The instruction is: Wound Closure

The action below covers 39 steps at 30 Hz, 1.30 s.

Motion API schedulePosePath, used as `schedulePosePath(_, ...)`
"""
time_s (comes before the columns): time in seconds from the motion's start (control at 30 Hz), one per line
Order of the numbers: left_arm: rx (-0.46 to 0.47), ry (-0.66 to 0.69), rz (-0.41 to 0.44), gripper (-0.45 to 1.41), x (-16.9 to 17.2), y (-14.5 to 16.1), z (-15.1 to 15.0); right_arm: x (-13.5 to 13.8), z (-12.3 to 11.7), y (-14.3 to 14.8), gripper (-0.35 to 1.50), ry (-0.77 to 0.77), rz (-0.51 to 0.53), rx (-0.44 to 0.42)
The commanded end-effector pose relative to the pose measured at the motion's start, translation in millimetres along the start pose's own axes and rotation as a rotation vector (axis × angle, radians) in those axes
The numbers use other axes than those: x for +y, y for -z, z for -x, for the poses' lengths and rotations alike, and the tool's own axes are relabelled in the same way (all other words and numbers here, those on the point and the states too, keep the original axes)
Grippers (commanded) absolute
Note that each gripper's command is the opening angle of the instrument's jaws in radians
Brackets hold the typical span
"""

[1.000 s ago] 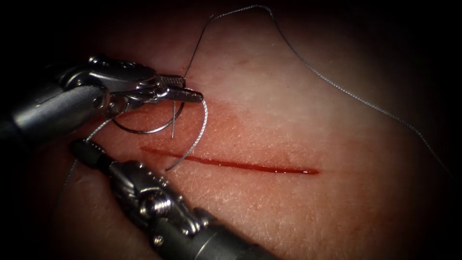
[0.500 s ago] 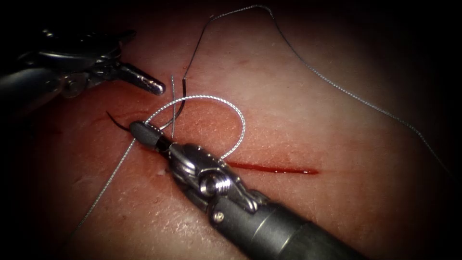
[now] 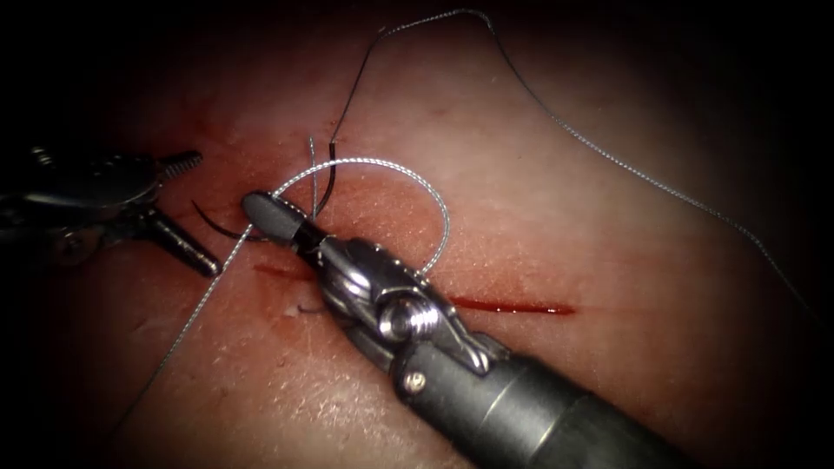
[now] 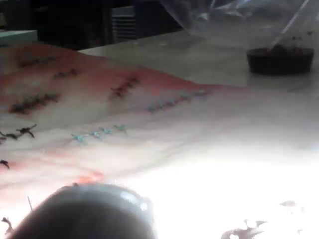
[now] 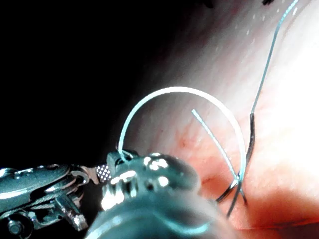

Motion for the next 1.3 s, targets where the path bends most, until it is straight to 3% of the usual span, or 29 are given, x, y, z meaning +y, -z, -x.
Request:
schedulePosePath(0.03,-0.006,0.003,-0.004,1.08,-0.1,0.2,1.4,-1.0,-1.2,-0.7,-0.35,0.0,-0.01,0.008)
schedulePosePath(0.17,0.012,0.017,-0.014,0.93,-0.4,-0.8,1.4,-1.4,-1.4,-0.5,-0.35,-0.004,-0.016,0.011)
schedulePosePath(0.23,0.027,0.068,-0.017,0.64,-0.6,-0.8,1.4,-1.8,-1.5,-0.5,-0.35,-0.007,-0.02,0.014)
schedulePosePath(0.3,0.023,0.079,-0.011,0.54,-0.5,-0.7,1.5,-1.8,-1.4,-0.5,-0.35,-0.007,-0.02,0.014)
schedulePosePath(0.43,0.024,0.192,-0.014,-0.45,-0.7,-0.6,1.2,-1.8,-1.4,-0.5,-0.35,-0.007,-0.02,0.014)
schedulePosePath(0.67,0.039,0.267,-0.02,-0.45,-0.7,0.6,0.6,-1.8,-1.6,-0.5,-0.35,0.028,-0.019,0.016)
schedulePosePath(0.7,0.042,0.267,-0.019,-0.45,-0.8,0.7,0.5,-1.9,-1.6,-0.6,0.02,0.051,-0.017,0.017)
schedulePosePath(0.73,0.039,0.268,-0.002,-0.45,-0.7,0.9,0.9,-2.3,-1.9,-0.6,0.89,0.077,-0.015,0.019)
schedulePosePath(0.77,0.034,0.268,0.016,-0.45,-0.5,1.2,1.2,-2.5,-1.9,-0.5,1.08,0.076,-0.015,0.017)
schedulePosePath(0.8,0.032,0.267,0.042,-0.45,-0.3,1.5,1.5,-2.7,-1.8,-0.3,1.11,0.074,-0.016,0.015)
schedulePosePath(0.87,0.059,0.264,0.207,-0.45,0.8,3.0,2.6,-3.7,-1.3,1.3,0.96,0.078,-0.041,-0.019)
schedulePosePath(0.97,0.082,0.254,0.256,-0.45,1.5,4.2,2.8,-5.0,-0.3,3.6,0.89,0.067,-0.093,-0.115)
schedulePosePath(1.03,0.094,0.215,0.267,-0.45,1.8,5.9,2.8,-7.2,-0.5,7.9,-0.16,0.024,-0.191,-0.266)
schedulePosePath(1.07,0.089,0.218,0.277,-0.45,1.8,6.3,2.7,-8.0,-1.0,9.4,-0.35,0.004,-0.209,-0.308)
schedulePosePath(1.1,0.088,0.216,0.282,-0.45,1.8,6.6,2.7,-8.8,-1.6,10.5,-0.35,-0.004,-0.22,-0.339)
schedulePosePath(1.17,0.091,0.205,0.293,-0.45,1.7,7.3,2.8,-10.5,-4.4,12.1,-0.35,0.06,-0.203,-0.34)
schedulePosePath(1.2,0.095,0.193,0.301,-0.45,1.5,7.9,3.1,-11.5,-8.8,13.5,-0.35,0.097,-0.195,-0.287)
schedulePosePath(1.23,0.095,0.193,0.301,-0.45,1.5,7.9,3.1,-11.5,-8.8,13.5,-0.35,0.097,-0.195,-0.287)
schedulePosePath(1.3,0.083,0.177,0.305,-0.45,1.0,8.8,4.2,-9.6,-16.9,15.9,-0.35,0.115,-0.182,-0.127)
